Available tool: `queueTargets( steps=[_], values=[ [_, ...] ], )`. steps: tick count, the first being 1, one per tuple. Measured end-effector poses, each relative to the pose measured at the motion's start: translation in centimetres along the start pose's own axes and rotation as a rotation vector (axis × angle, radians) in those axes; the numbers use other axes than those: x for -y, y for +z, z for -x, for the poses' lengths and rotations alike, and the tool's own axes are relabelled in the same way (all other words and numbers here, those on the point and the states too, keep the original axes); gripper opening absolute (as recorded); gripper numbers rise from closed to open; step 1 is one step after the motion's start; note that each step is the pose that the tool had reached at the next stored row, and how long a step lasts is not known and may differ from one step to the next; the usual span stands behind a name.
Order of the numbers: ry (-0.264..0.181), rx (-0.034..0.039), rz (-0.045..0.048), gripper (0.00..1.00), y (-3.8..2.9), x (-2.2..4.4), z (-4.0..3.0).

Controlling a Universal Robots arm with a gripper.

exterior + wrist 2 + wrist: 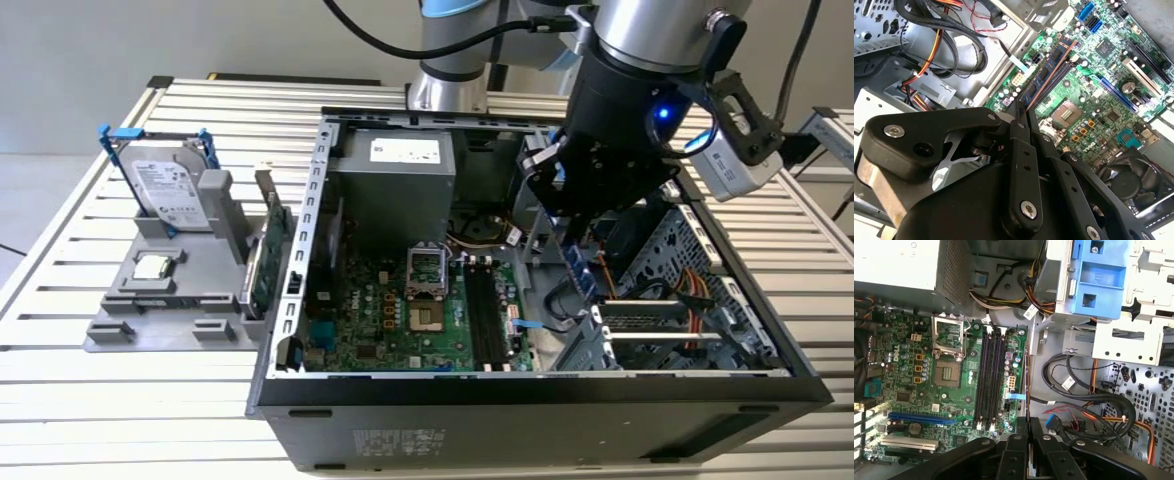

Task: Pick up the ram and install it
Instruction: 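Insert the ram into the slot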

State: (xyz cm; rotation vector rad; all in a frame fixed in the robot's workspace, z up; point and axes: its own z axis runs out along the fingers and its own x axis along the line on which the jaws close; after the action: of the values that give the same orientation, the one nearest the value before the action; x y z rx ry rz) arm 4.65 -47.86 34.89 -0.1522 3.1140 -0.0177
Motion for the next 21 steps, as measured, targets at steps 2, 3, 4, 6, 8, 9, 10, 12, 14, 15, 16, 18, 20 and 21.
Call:
queueTargets(
  steps=[2, 3, 4, 6, 8, 9, 10, 12, 14, 15, 16, 18, 20, 21],
  values=[
    [0.000, 0.0000, 0.0003, 0.00, 0.00, 0.00, 0.00],
    [0.000, 0.0000, 0.0004, 0.00, 0.00, 0.00, 0.00],
    [0.000, 0.0001, 0.0006, 0.00, 0.01, 0.00, 0.00],
    [0.000, 0.0001, 0.0007, 0.00, 0.04, 0.00, 0.00],
    [0.001, 0.0001, 0.0006, 0.00, 0.14, -0.01, -0.09],
    [0.004, 0.0000, 0.0005, 0.00, 0.19, -0.02, -0.16],
    [0.009, 0.0000, 0.0005, 0.00, 0.31, -0.04, -0.26],
    [0.021, -0.0002, 0.0001, 0.00, 0.51, -0.08, -0.40],
    [0.037, -0.0004, -0.0004, 0.00, 0.68, -0.12, -0.51],
    [0.045, -0.0005, -0.0007, 0.00, 0.78, -0.16, -0.55],
    [0.054, -0.0006, -0.0008, 0.00, 0.89, -0.18, -0.59],
    [0.070, -0.0008, -0.0010, 0.00, 1.07, -0.21, -0.69],
    [0.085, -0.0011, -0.0016, 0.00, 1.20, -0.24, -0.78],
    [0.093, -0.0011, -0.0018, 0.00, 1.27, -0.27, -0.83]
  ],
)
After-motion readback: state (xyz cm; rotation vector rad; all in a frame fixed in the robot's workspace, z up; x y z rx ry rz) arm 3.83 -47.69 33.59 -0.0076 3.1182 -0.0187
